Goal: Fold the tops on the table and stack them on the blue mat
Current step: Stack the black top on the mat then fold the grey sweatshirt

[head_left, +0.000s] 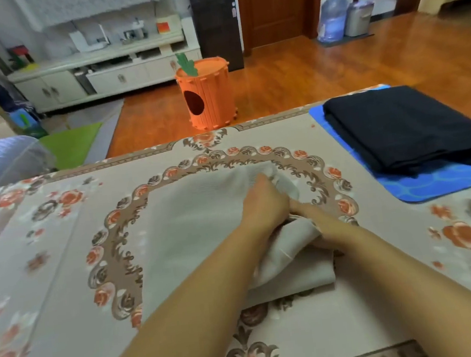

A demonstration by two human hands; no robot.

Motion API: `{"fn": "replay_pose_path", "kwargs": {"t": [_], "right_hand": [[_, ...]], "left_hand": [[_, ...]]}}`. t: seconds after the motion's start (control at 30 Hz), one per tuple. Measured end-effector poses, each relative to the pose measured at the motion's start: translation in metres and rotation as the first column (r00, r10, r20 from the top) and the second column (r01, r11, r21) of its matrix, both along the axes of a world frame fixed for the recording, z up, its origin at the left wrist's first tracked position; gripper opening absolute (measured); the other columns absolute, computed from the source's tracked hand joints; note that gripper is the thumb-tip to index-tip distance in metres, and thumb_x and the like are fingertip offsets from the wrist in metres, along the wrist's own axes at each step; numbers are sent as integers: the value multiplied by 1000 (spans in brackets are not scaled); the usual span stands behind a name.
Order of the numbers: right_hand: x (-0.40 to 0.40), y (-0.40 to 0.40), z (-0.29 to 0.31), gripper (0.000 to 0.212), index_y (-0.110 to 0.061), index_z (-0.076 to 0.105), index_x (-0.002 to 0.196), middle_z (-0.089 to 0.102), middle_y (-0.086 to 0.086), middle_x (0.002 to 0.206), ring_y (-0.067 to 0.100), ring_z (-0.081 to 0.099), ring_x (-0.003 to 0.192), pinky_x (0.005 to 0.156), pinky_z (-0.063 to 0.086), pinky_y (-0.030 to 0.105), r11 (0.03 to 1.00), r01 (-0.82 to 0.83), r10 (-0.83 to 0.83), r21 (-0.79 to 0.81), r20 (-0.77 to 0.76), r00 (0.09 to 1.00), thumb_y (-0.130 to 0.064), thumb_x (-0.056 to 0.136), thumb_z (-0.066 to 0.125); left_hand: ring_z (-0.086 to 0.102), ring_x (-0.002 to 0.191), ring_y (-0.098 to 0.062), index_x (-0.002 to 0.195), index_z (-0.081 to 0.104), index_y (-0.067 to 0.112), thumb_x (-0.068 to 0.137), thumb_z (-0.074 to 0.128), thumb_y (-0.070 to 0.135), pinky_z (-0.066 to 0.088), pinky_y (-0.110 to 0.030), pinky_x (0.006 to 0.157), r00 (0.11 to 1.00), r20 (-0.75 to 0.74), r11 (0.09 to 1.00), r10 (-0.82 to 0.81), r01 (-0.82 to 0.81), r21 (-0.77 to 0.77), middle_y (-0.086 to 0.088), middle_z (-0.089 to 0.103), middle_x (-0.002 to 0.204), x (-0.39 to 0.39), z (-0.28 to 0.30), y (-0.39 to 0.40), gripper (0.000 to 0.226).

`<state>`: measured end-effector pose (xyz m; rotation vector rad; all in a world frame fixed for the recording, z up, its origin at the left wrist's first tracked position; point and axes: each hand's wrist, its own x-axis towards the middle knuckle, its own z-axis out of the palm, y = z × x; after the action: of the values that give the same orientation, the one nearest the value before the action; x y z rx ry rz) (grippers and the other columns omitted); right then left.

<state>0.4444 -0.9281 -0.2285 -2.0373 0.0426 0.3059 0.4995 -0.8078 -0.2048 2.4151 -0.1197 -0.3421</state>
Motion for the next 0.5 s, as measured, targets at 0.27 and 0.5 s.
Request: {"fn": "replay_pose_path", "kwargs": {"t": [0.27, 0.5], "right_hand": [[40, -14, 16, 30, -12, 63, 120, 74, 8, 110, 21, 68, 94, 82, 52, 36, 912, 352, -306, 213, -221, 926, -32, 103, 49], [42, 33, 29, 57, -7, 44, 146, 47, 14, 148, 30, 51, 120, 86, 38, 33, 908, 184, -253, -376, -143, 957, -45, 104, 39]], "left_hand": [[59, 86, -20, 112, 63, 20, 105, 47, 26, 49, -32, 79, 940, -231, 954, -251, 200, -225, -1, 65, 90, -24, 17, 14, 19], [32, 145, -23, 152, 44, 23, 106, 42, 34, 22, -32, 119, 948, 308, 953, -80, -17, 302, -4, 38, 158, -50, 28, 157, 47]]}}
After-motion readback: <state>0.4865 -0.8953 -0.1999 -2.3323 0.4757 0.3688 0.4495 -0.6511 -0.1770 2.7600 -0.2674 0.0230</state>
